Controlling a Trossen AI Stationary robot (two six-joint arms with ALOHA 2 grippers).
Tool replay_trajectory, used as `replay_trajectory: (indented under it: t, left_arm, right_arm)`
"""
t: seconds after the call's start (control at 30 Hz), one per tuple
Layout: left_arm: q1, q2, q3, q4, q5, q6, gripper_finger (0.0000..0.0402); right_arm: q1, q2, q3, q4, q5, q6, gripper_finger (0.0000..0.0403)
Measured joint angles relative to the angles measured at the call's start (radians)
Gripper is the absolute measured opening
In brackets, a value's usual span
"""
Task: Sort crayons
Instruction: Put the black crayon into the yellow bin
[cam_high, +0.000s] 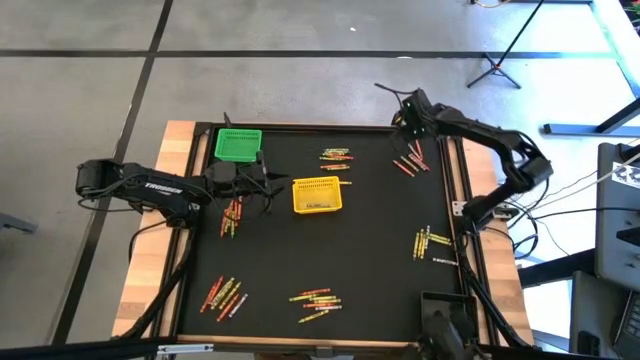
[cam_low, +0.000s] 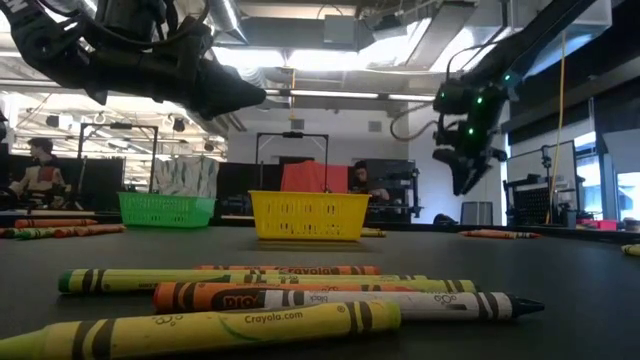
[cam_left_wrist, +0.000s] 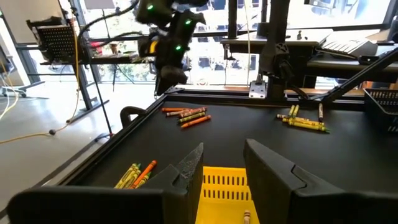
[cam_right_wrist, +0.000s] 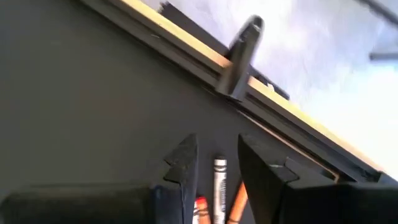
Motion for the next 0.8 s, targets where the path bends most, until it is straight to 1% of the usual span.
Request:
replay_trajectory:
  t: [0.17, 0.27, 0.57, 0.8]
  left_arm:
    - [0.0, 0.0, 0.0, 0.0, 0.0, 0.0, 0.0103]
    - [0.0, 0.0, 0.0, 0.001, 0.0, 0.0, 0.0103]
    - [0.0, 0.0, 0.0, 0.001, 0.0, 0.0, 0.0103]
    - [0.0, 0.0, 0.0, 0.002, 0.0, 0.0, 0.0103]
  right_arm:
    - [-0.041, 0.102, 0.073, -0.115, 0.0, 0.003, 0.0111]
    - [-0.047, 0.139, 0.089, -0.135, 0.0, 0.014, 0.0111]
    - [-0.044, 0.193, 0.09, -0.14, 0.008, 0.037, 0.0111]
    - [-0.044, 0.195, 0.089, -0.139, 0.009, 0.068, 0.0111]
